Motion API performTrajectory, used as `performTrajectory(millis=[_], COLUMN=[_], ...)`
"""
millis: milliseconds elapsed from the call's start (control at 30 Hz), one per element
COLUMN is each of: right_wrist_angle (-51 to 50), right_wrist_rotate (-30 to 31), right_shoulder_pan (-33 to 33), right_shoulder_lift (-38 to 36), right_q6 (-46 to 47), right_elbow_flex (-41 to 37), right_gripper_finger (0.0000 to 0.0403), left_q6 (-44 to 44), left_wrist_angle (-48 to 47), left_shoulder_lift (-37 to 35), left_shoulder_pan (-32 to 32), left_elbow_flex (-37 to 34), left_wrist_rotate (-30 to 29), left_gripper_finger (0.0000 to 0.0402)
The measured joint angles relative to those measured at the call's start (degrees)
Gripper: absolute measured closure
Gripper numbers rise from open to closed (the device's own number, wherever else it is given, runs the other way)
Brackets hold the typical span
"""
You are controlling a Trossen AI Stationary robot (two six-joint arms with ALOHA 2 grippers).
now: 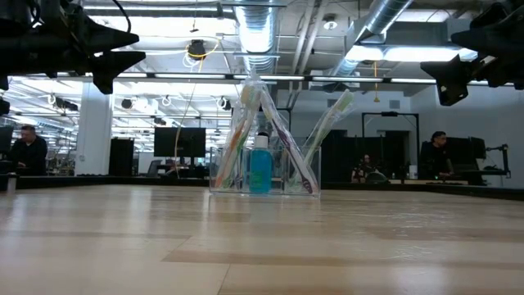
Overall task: Pick & Place toothbrushing station
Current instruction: Return to Home Position
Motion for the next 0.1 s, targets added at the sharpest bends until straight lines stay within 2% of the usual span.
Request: performTrajectory(millis=[100], right_wrist_angle=[-0.02], right_wrist_rotate=[0.01], right_shoulder_pan=[0.00], right_shoulder_lift=[0.02], right_q6=[-0.01], right_elbow_flex=[0.00], right_gripper_finger=[0.0154], left_q6=[0.00], left_wrist_angle=[0.00], left_shoulder_lift=[0.00], left_shoulder_pan=[-0.01], left_elbow_flex=[0.00], left_wrist_rotate=[0.00], left_gripper_finger=[0.0220])
